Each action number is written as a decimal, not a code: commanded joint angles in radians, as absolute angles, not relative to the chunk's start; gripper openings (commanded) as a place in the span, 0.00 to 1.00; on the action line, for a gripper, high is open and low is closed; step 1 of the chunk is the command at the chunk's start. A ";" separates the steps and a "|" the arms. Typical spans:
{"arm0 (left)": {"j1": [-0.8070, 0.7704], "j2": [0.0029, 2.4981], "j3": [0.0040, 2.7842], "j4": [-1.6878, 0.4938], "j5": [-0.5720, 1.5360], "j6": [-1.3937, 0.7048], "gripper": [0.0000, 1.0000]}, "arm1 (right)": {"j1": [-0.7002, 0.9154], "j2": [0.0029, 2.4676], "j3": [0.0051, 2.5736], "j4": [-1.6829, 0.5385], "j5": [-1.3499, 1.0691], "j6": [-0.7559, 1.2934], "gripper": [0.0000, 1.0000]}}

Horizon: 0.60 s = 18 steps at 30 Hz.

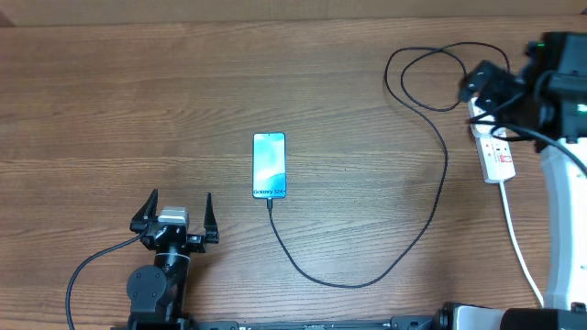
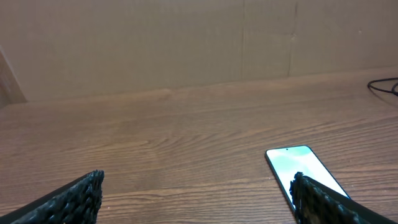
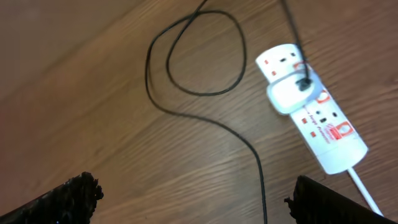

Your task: Plug charger to phone and switch on socket

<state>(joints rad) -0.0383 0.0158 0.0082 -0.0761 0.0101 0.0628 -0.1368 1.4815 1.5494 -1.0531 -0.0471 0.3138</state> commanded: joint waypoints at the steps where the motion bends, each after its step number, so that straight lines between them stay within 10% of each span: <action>1: -0.032 0.004 0.005 -0.078 -0.003 0.083 1.00 | -0.091 1.442 1.511 -1.008 0.014 0.279 1.00; 18: -0.032 0.004 0.005 -0.078 -0.003 0.083 1.00 | -0.004 1.341 0.863 -0.536 -0.034 0.211 1.00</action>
<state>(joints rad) -0.0383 0.0158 0.0082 -0.0757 0.0097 0.0628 -0.0067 1.4101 0.9501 -0.5953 -0.0223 0.2340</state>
